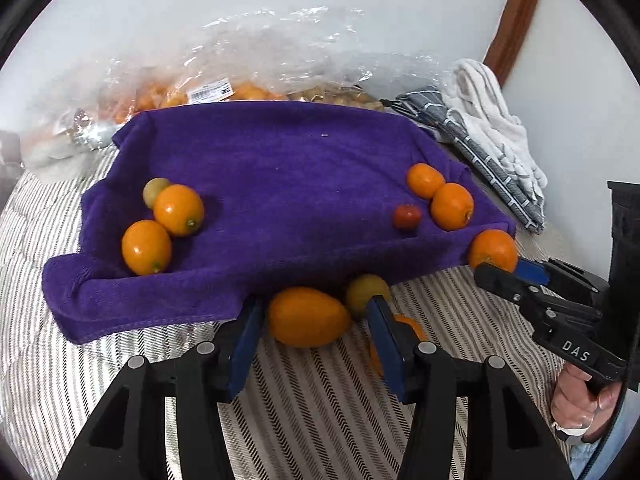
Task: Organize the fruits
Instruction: 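Grasp the elongated orange fruit with the left gripper while the right gripper holds its orange, then lift both held fruits up from the bedspread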
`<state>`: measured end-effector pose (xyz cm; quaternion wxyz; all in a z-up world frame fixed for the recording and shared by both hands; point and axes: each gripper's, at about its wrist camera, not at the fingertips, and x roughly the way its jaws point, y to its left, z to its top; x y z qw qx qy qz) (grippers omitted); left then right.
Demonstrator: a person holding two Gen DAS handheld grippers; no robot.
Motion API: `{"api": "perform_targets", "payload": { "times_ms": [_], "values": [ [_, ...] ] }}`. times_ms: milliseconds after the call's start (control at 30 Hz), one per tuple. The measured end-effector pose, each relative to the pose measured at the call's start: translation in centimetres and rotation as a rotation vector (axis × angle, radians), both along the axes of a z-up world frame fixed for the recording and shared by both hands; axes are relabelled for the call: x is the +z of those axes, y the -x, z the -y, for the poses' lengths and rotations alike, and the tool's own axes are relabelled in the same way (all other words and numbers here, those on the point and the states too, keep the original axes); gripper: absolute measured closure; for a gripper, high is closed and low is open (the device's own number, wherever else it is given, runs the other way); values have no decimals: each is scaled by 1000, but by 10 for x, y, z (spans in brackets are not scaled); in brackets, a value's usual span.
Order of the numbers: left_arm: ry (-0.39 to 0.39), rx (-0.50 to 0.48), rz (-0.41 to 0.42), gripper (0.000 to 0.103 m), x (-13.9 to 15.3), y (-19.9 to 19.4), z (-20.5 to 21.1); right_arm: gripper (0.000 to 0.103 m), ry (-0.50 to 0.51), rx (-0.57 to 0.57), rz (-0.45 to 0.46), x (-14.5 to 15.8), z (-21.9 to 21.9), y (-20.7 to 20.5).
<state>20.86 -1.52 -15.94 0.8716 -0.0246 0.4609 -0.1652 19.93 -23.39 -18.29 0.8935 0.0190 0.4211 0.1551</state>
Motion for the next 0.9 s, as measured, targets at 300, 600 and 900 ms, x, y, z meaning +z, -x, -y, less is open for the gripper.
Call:
{"api": "perform_targets", "payload": {
  "times_ms": [300, 600, 900],
  "values": [
    [18, 1, 14, 64, 2, 5, -8, 68, -6, 5, -10, -2, 0, -2],
    [-15, 62, -10, 64, 3, 10, -32, 68, -12, 3, -18, -3, 2, -3],
    [-53, 68, 3, 60, 3, 12, -29, 68, -3, 4, -17, -3, 0, -3]
  ]
}}
